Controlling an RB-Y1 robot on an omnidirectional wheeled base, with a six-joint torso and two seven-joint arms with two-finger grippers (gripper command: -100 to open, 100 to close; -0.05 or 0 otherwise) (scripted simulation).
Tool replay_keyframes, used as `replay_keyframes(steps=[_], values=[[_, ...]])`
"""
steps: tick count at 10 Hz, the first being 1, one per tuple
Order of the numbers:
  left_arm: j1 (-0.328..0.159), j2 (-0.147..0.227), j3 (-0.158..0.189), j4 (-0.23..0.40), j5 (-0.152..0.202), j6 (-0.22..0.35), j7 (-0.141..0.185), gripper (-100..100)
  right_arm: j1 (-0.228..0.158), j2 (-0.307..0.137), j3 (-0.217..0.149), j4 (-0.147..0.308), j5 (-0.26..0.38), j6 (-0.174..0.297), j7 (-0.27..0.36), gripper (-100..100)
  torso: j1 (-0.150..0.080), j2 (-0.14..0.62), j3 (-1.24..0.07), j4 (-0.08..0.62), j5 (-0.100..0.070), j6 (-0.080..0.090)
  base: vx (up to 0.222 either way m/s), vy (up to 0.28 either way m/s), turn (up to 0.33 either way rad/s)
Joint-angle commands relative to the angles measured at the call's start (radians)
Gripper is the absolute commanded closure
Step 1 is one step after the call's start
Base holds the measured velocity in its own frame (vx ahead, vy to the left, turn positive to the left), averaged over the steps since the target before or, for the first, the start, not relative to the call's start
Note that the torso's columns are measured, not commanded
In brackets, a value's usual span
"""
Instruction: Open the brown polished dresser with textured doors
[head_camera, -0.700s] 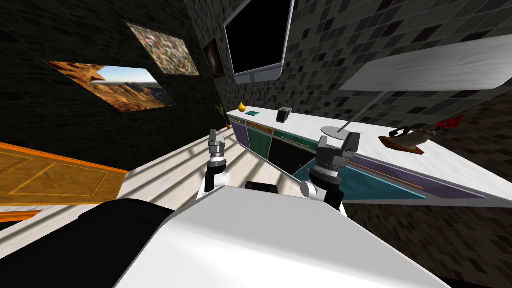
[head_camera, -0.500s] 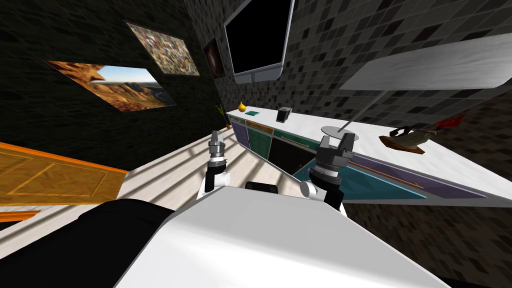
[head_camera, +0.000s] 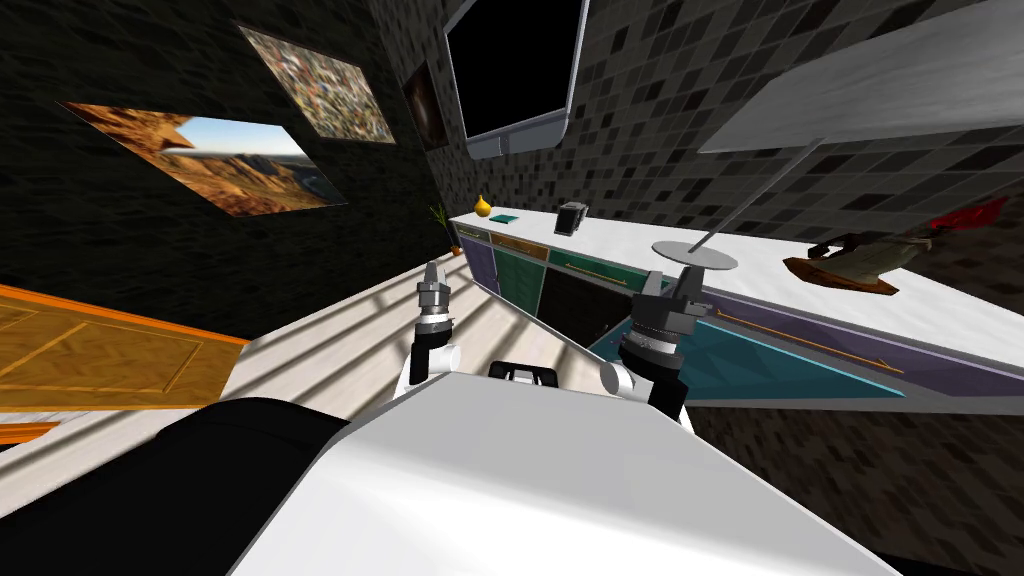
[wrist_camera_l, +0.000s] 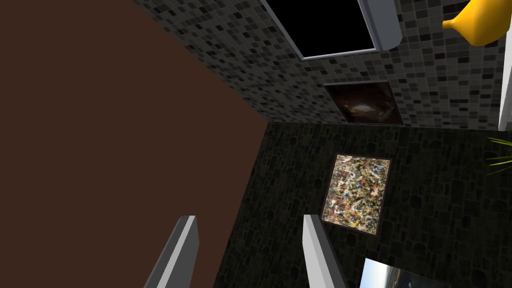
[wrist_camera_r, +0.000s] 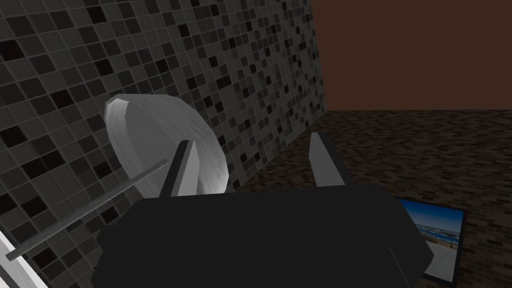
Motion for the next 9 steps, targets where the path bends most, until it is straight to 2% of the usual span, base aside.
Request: replay_keyframes(steps=[1, 2, 3, 5, 9], values=[[0.0, 0.0, 0.0, 0.0, 0.0, 0.0, 0.0, 0, 0.0, 0.0, 0.0, 0.0, 0.0, 0.0, 0.0, 0, 0.0, 0.074, -0.148, 0.074, 0.0, 0.0, 0.0, 0.0, 0.0], [0.0, 0.0, 0.0, 0.0, 0.0, 0.0, 0.0, 0, 0.0, 0.0, 0.0, 0.0, 0.0, 0.0, 0.0, 0, 0.0, 0.148, -0.295, 0.148, 0.0, 0.0, 0.0, 0.0, 0.0], [0.0, 0.0, 0.0, 0.0, 0.0, 0.0, 0.0, 0, -0.004, -0.045, -0.005, 0.008, 0.023, 0.006, 0.021, -100, 0.0, 0.221, -0.443, 0.221, 0.0, 0.0, 0.027, 0.027, -0.002], [0.0, 0.0, 0.0, 0.0, 0.0, 0.0, 0.0, 0, -0.009, -0.085, -0.013, 0.019, 0.056, 0.015, 0.051, -100, 0.002, 0.263, -0.532, 0.264, 0.001, 0.0, 0.055, 0.049, -0.01], [0.0, 0.0, 0.0, 0.0, 0.0, 0.0, 0.0, 0, -0.021, -0.164, -0.038, 0.048, 0.161, 0.042, 0.141, -100, 0.0, 0.268, -0.537, 0.268, 0.0, 0.0, 0.066, 0.074, -0.023]])
